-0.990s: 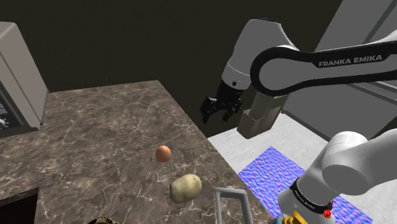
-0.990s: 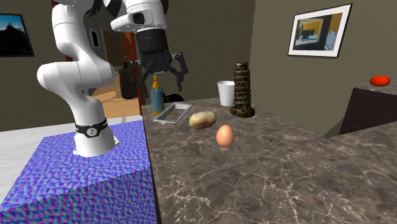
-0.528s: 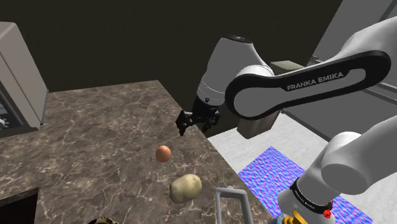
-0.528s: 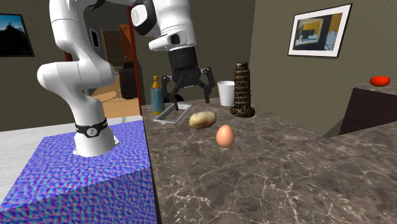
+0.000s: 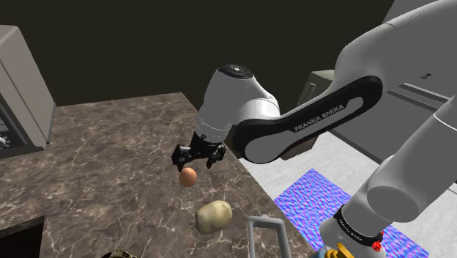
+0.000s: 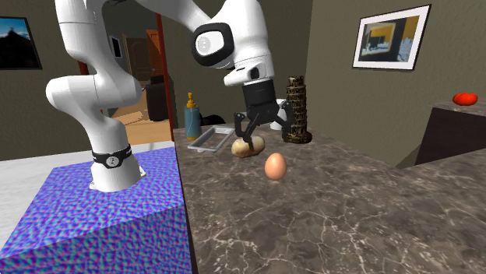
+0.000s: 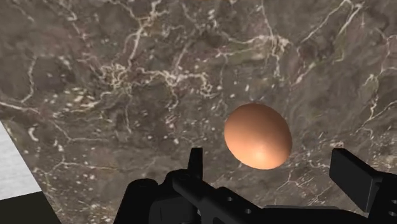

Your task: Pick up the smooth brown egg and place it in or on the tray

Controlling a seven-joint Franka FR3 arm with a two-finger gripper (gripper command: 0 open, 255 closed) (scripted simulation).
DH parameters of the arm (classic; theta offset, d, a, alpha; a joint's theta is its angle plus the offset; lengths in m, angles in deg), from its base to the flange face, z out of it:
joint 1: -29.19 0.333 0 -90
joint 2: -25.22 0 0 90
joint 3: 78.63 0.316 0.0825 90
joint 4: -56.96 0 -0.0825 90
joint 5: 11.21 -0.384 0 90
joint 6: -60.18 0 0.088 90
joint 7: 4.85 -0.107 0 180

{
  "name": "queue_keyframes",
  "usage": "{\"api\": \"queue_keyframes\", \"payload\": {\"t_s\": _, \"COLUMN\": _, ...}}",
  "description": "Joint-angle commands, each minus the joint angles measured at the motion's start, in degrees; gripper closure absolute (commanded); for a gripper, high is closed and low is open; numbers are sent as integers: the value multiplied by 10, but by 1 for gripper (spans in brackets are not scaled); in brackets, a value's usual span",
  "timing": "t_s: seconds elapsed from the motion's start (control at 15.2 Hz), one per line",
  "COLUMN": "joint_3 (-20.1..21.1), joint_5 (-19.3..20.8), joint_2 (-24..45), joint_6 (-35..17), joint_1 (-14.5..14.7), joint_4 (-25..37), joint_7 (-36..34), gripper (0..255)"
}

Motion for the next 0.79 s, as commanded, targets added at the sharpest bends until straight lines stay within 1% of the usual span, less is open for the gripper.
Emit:
{"api": "queue_keyframes", "payload": {"t_s": 0.0, "joint_3": 3, "joint_5": 36, "joint_2": 28, "joint_6": -14, "joint_1": 0, "joint_4": 7, "joint_7": -29, "gripper": 0}}
{"api": "queue_keyframes", "payload": {"t_s": 0.33, "joint_3": -6, "joint_5": 97, "joint_2": 74, "joint_6": -43, "joint_1": 6, "joint_4": 10, "joint_7": -72, "gripper": 0}}
{"api": "queue_keyframes", "payload": {"t_s": 0.4, "joint_3": -8, "joint_5": 104, "joint_2": 79, "joint_6": -46, "joint_1": 8, "joint_4": 10, "joint_7": -77, "gripper": 0}}
{"api": "queue_keyframes", "payload": {"t_s": 0.73, "joint_3": -9, "joint_5": 104, "joint_2": 79, "joint_6": -46, "joint_1": 8, "joint_4": 10, "joint_7": -77, "gripper": 0}}
